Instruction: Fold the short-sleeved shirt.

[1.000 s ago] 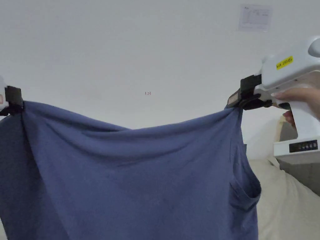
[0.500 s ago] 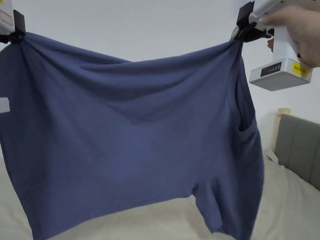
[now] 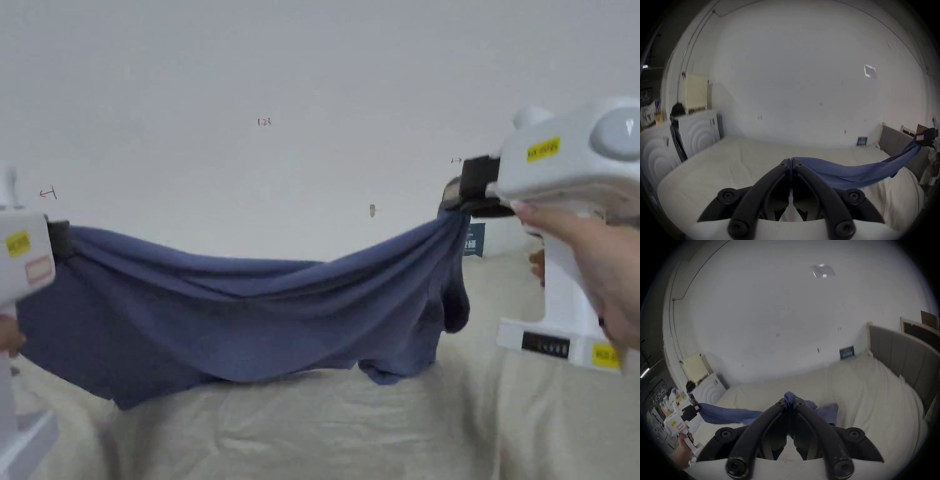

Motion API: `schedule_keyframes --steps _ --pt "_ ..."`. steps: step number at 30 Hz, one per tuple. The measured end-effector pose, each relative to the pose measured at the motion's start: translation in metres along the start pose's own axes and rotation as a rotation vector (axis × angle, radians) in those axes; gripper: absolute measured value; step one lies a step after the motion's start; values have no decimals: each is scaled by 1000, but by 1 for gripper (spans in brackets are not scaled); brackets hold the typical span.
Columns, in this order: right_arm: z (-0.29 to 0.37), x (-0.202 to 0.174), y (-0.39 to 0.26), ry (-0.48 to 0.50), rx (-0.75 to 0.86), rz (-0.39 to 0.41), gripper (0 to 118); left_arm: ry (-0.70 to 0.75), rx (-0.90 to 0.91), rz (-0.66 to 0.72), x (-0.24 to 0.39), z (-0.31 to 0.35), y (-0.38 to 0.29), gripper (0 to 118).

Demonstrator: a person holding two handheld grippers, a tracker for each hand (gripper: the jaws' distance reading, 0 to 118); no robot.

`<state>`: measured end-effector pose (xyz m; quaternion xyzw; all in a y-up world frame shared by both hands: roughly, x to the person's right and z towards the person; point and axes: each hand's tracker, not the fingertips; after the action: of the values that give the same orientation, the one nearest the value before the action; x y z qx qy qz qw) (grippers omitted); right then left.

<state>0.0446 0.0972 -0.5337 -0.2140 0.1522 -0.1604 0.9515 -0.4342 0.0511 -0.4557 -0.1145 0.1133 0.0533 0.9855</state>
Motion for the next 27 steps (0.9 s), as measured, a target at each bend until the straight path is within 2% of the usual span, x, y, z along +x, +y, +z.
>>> schedule_keyframes --steps 4,8,9,14,17,20,24,27 --pt "11 38 -102 -17 -65 20 4 -72 -90 -89 -7 29 -92 2" --pt "57 58 -186 -10 -108 -62 4 -117 -127 -6 -13 87 -151 2" --pt "72 60 -200 -21 -103 -59 4 -118 -137 8 -10 112 -159 2" --pt "147 61 -233 20 -124 -36 4 -130 -187 30 -39 169 -170 2" --pt "190 54 -233 16 -142 -8 4 -117 -215 -75 -44 209 -163 2" --pt "213 45 -227 21 -185 31 4 -147 -273 -95 -51 231 -153 2" --pt "196 51 -238 2 -348 37 4 -131 -590 -132 -60 207 -173 2" --pt "153 67 -258 -47 -458 12 4 -125 -671 -114 -71 169 -209 2"
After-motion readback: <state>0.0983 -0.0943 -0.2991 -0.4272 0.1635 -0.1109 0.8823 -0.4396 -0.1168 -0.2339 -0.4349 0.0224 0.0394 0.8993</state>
